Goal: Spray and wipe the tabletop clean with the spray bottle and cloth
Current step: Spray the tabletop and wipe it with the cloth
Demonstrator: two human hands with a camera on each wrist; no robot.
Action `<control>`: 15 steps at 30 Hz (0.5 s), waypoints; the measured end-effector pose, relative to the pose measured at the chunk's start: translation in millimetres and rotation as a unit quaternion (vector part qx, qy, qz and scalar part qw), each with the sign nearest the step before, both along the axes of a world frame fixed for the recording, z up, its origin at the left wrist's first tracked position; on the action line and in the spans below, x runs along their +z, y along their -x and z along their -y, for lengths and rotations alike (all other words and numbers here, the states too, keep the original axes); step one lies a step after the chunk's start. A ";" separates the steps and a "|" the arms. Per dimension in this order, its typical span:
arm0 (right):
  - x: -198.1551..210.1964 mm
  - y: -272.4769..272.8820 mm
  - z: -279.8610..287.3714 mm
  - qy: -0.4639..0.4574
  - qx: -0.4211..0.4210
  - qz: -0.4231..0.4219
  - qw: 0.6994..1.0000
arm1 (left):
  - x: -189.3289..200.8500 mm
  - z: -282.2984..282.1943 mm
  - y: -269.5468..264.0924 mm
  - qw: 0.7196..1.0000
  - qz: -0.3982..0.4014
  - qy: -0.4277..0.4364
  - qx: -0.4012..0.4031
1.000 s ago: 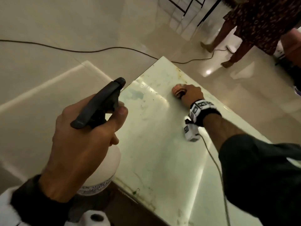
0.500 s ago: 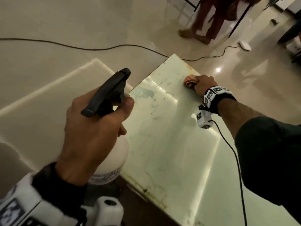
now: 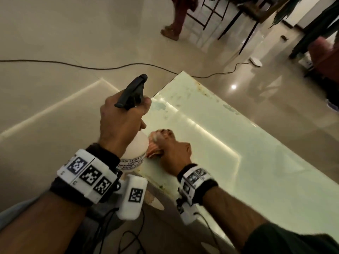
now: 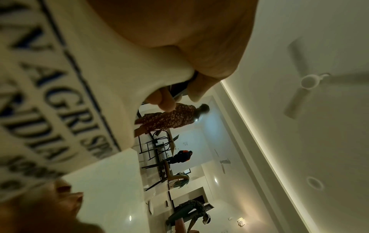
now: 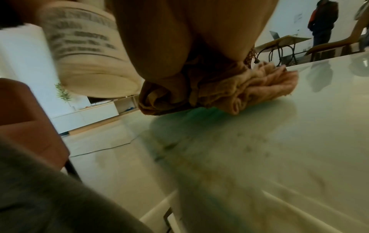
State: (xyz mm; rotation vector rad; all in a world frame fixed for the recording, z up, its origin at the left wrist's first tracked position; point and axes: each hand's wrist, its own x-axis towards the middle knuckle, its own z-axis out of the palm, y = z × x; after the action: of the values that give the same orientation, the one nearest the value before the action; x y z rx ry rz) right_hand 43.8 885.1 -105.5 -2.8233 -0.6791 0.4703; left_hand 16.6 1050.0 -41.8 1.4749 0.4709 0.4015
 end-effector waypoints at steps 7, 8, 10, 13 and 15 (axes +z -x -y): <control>-1.8 83.5 16.4 -0.090 0.118 0.028 0.989 | 7.7 4.7 9.5 1.000 -0.022 -0.006 0.004; -1.6 92.5 23.4 -0.093 0.124 0.020 0.988 | 8.2 4.7 11.3 1.000 -0.022 -0.007 0.004; 1.4 108.6 39.5 -0.092 0.116 -0.002 0.989 | 7.7 5.2 13.3 1.000 -0.021 -0.009 0.007; 18.5 117.4 61.8 -0.163 0.061 -0.062 0.983 | 8.4 5.9 13.4 1.000 -0.019 -0.002 0.010; 32.1 108.7 73.4 -0.250 -0.022 -0.083 0.964 | 9.2 6.7 12.9 1.000 -0.014 -0.001 0.005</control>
State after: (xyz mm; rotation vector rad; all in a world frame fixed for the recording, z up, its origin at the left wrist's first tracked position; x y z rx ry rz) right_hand -64.9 811.7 -73.4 -2.2914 -0.5994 0.4478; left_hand 3.7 1043.3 -32.6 1.4832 0.5003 0.3896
